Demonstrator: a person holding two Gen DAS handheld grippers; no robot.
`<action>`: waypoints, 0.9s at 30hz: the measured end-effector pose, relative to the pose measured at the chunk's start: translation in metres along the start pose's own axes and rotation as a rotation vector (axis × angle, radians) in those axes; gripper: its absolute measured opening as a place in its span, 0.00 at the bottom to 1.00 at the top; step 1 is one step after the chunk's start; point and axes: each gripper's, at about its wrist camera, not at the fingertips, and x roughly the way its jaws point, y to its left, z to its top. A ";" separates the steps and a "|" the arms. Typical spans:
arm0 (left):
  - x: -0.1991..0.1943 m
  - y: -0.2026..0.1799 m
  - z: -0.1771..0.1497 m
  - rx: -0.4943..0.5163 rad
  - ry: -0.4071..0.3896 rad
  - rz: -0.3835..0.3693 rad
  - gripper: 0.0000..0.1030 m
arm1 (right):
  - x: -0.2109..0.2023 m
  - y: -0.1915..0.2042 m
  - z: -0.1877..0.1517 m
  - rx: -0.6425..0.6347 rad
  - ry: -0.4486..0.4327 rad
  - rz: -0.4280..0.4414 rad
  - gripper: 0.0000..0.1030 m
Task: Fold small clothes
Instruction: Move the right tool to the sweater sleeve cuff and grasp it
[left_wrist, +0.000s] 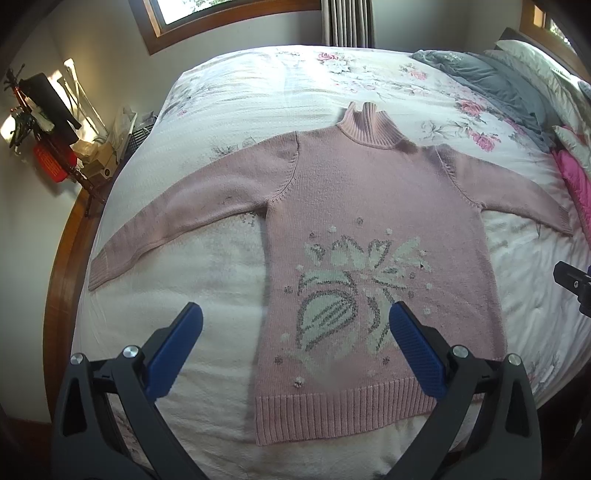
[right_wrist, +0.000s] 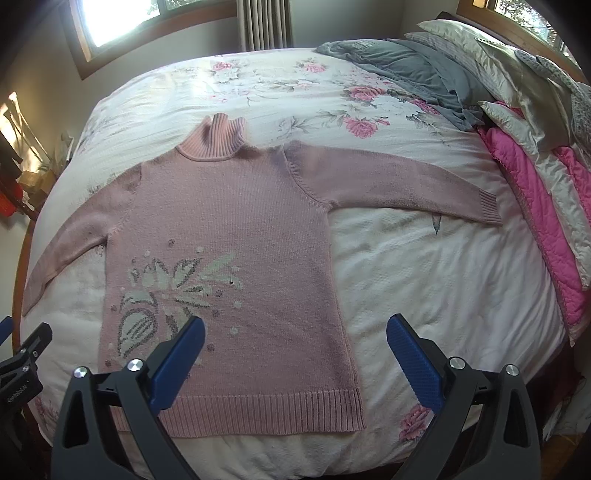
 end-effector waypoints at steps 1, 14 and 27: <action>0.000 0.000 0.000 0.000 0.000 0.000 0.97 | 0.000 0.000 0.000 0.000 0.000 0.000 0.96; 0.004 0.001 -0.001 0.008 0.005 -0.007 0.97 | -0.001 0.002 -0.004 0.013 -0.010 -0.003 0.96; 0.042 -0.056 0.028 0.052 0.032 -0.058 0.97 | 0.033 -0.112 0.014 0.162 0.008 -0.011 0.96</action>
